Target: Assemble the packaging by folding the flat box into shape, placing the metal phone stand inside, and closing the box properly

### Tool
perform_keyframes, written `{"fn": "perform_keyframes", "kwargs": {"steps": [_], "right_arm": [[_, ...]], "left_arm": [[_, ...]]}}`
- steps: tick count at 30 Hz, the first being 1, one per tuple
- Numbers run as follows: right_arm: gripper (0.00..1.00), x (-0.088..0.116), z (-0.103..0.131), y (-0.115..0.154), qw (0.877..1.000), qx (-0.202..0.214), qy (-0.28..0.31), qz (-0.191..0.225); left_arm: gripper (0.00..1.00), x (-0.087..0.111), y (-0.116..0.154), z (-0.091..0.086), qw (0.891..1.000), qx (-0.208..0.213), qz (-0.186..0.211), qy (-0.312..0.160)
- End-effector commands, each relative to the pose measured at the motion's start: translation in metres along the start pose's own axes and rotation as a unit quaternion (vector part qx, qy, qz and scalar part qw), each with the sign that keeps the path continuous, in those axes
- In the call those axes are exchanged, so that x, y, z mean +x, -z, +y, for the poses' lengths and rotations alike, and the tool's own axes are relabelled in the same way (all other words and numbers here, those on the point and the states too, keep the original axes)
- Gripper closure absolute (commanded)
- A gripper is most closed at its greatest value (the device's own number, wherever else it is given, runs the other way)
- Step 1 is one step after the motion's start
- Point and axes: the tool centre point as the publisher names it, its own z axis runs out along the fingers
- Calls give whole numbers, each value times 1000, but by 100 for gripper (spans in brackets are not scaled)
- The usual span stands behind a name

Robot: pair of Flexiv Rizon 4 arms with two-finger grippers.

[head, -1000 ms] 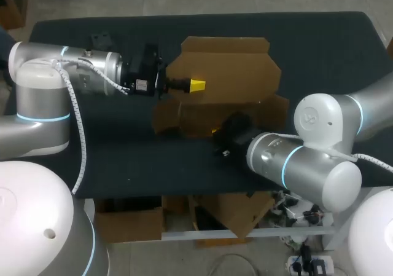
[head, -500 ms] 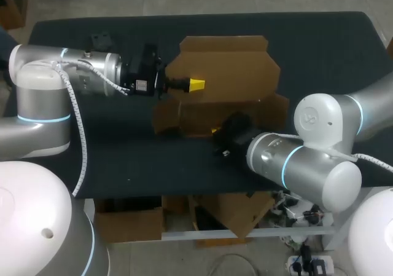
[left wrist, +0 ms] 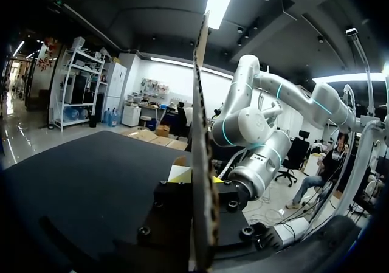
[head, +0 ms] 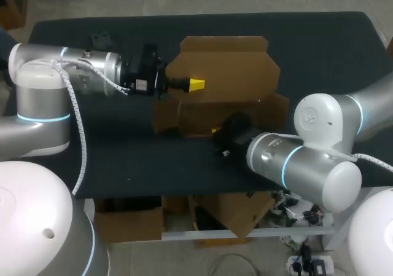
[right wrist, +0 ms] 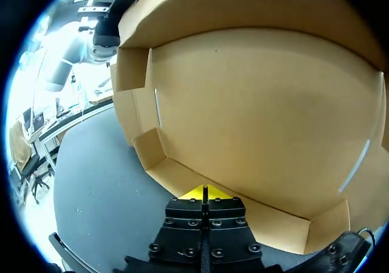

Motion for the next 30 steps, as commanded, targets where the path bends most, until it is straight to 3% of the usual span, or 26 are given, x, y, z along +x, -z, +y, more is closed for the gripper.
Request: {"fn": "perform_keyframes", "kwargs": {"steps": [1, 30], "right_arm": [[100, 2, -4, -2, 1000, -3, 0, -3], [100, 2, -4, -2, 1000, -3, 0, -3]], "left_arm": [[100, -2, -2, 4, 1000, -3, 0, 0], [100, -1, -1, 6, 1000, -3, -2, 0]]}}
